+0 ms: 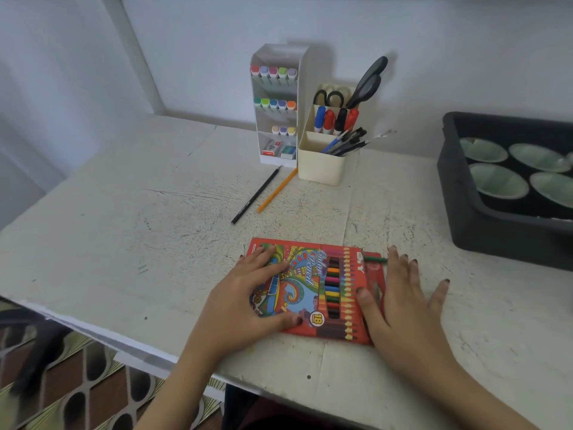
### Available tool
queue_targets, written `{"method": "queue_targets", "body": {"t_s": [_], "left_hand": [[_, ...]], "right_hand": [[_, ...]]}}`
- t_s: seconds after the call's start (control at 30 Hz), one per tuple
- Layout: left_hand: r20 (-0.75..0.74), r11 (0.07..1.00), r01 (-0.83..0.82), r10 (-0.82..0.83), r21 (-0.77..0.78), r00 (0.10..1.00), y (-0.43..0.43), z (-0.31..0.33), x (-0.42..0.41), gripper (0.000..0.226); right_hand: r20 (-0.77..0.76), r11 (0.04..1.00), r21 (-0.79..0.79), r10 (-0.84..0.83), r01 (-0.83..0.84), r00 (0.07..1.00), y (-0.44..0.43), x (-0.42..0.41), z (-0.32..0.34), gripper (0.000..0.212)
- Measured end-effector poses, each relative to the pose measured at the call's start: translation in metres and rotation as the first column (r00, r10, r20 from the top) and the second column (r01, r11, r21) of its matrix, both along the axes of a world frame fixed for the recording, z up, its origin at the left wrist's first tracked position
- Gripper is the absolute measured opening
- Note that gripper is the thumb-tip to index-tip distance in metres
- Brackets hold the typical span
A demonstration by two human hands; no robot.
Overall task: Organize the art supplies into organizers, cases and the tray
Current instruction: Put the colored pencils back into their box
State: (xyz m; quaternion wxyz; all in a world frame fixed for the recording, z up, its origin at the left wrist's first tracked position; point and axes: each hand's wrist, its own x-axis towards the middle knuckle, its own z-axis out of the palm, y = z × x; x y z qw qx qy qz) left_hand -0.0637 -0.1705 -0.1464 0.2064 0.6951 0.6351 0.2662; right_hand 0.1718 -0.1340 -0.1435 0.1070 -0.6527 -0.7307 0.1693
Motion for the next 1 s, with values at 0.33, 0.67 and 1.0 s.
{"method": "queue_targets", "body": {"t_s": [0.33,0.67,1.0], "left_hand": [[0.011,1.000,-0.002,0.002,0.002,1.000,0.001,-0.002,-0.001,0.082],[0.014,1.000,0.000,0.001,-0.006,1.000,0.002,-0.001,-0.001,0.080],[0.018,1.000,-0.012,0.012,-0.007,1.000,0.002,0.002,0.000,0.078]], "right_hand": [[-0.059,0.991,-0.012,0.134,-0.135,0.989,0.011,-0.013,0.000,0.082],[0.128,0.956,0.211,0.182,-0.206,0.975,0.070,-0.022,0.039,0.039],[0.416,0.652,0.336,0.545,-0.680,0.728,0.162,-0.112,0.026,0.049]]}}
